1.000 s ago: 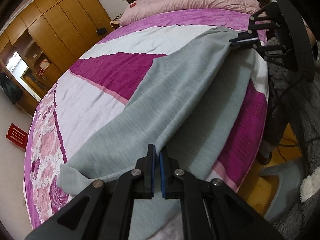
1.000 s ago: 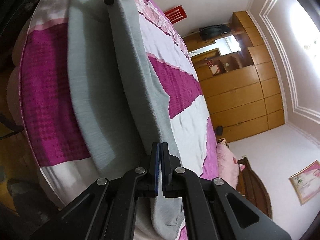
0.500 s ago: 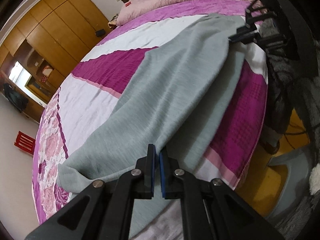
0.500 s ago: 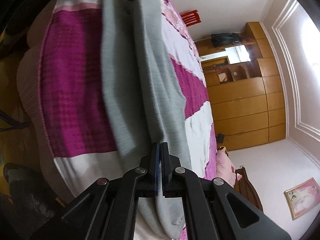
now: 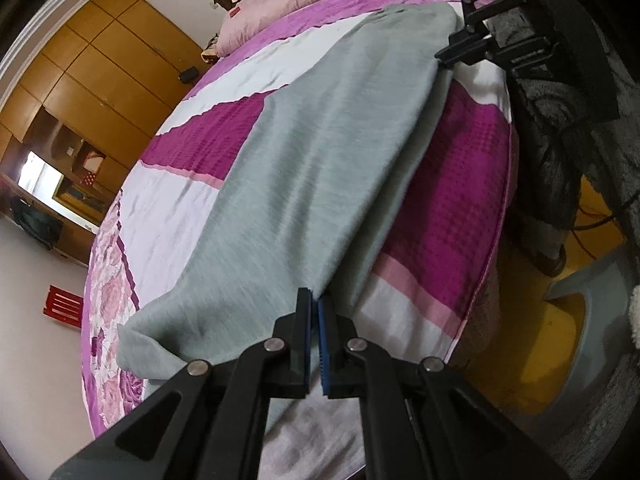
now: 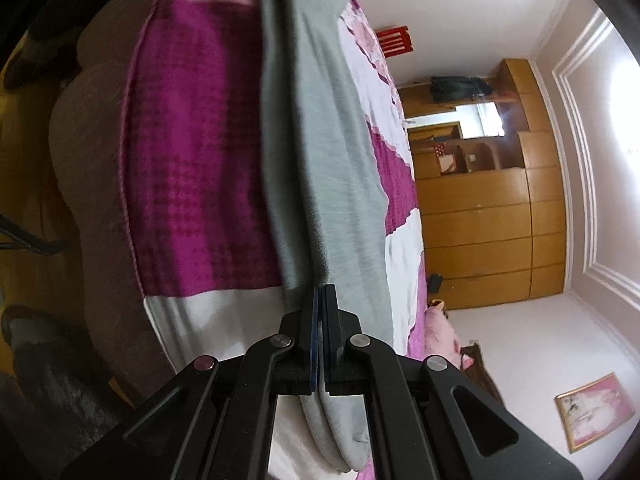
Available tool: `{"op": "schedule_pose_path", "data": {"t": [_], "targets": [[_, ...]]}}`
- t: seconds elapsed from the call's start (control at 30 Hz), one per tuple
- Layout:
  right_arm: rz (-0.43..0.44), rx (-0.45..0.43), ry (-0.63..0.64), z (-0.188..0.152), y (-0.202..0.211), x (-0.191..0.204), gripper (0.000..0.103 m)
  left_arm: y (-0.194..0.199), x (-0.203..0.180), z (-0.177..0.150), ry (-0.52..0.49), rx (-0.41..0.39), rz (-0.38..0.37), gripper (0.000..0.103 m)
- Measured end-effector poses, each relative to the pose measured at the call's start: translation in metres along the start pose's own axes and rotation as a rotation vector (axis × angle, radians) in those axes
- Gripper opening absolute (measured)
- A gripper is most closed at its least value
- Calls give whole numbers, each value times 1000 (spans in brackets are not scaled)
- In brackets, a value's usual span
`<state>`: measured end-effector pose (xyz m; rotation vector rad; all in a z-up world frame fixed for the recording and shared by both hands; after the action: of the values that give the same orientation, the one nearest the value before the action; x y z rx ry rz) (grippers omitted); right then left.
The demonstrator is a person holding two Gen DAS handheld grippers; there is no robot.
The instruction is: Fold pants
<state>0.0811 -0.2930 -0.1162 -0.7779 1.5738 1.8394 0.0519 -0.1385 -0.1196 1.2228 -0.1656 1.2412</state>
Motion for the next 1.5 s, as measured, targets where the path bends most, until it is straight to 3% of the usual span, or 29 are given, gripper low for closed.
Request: {"op": "schedule_pose_path", "data": {"t": [0.6, 0.93, 1.2, 1.27, 1.37, 1.43, 1.5], "targets": [[10, 9, 87, -2, -5, 14, 2, -6, -24, -5, -153, 2, 29, 2], [19, 15, 87, -1, -7, 26, 2, -4, -26, -7, -159, 10, 13, 2], [35, 22, 141, -3, -7, 26, 2, 2, -29, -10, -220, 8, 21, 3], [-14, 5, 190, -2, -6, 29, 2, 5, -24, -10, -174, 29, -12, 4], [-10, -3, 164, -3, 0, 27, 2, 19, -15, -8, -59, 41, -92, 17], [17, -10, 120, -7, 7, 23, 2, 28, -9, -6, 15, 34, -131, 35], [21, -11, 68, -11, 13, 15, 2, 36, -4, 0, 98, 19, -173, 40]]}}
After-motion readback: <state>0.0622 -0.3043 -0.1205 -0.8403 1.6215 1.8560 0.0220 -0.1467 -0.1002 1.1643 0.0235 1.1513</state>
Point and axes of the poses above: each gripper's, at about its wrist camera, not at the fingertips, and y roughly against the way its jaws point, x to its left, z to its top, the point moved 5 cm from there along -y, roughly the way its jaws point, and after that the axes turned 11 degrees about z, right-handed, at the moved point
